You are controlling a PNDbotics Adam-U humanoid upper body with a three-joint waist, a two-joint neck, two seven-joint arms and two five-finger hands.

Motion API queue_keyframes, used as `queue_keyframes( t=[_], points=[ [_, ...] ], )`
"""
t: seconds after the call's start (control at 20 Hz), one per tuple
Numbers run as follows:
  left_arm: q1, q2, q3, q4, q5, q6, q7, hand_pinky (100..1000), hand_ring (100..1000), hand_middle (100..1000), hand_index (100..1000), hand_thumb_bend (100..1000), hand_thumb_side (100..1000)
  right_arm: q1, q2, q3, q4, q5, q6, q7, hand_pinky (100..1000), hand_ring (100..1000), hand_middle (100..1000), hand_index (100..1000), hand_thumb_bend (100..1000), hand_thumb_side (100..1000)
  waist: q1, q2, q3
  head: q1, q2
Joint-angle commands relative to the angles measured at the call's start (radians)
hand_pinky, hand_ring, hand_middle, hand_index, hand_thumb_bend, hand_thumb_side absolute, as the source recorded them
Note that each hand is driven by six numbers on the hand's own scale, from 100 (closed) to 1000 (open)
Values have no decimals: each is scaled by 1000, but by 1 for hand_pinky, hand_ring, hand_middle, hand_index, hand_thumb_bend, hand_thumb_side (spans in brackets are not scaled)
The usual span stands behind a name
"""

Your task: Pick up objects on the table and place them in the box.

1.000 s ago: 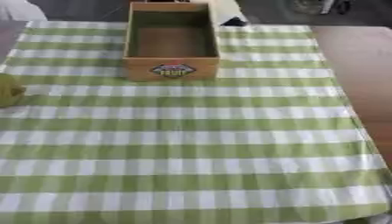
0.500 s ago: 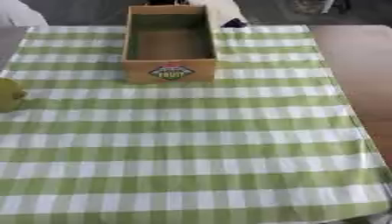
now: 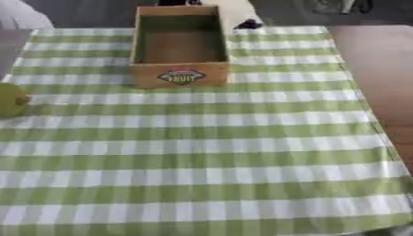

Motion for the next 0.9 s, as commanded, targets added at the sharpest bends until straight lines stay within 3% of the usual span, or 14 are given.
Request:
queue_keyframes(
  t=[0.05,0.3,0.65,0.9],
  points=[
    [-31,61,17,93,-2,-1,-78,926,931,864,974,229,542,-15,-30,-1,-8,-1,-3,3,915,766,663,826,100,597,2,-17,-3,6,-9],
    [-88,79,24,257,31,-36,-160,938,945,872,971,272,476,-16,-29,1,-5,-2,-4,3,915,766,663,826,100,596,1,-18,-6,10,-7],
    [-172,110,3,443,29,-81,-255,953,967,879,962,373,212,-16,-29,3,-1,-5,-6,5,915,767,662,826,100,596,0,-19,-11,19,-3],
    [-228,126,-29,537,-22,-118,-347,963,978,883,963,441,105,-16,-28,4,0,-8,-7,6,915,767,662,826,100,596,1,-18,-17,32,-1]
  ],
)
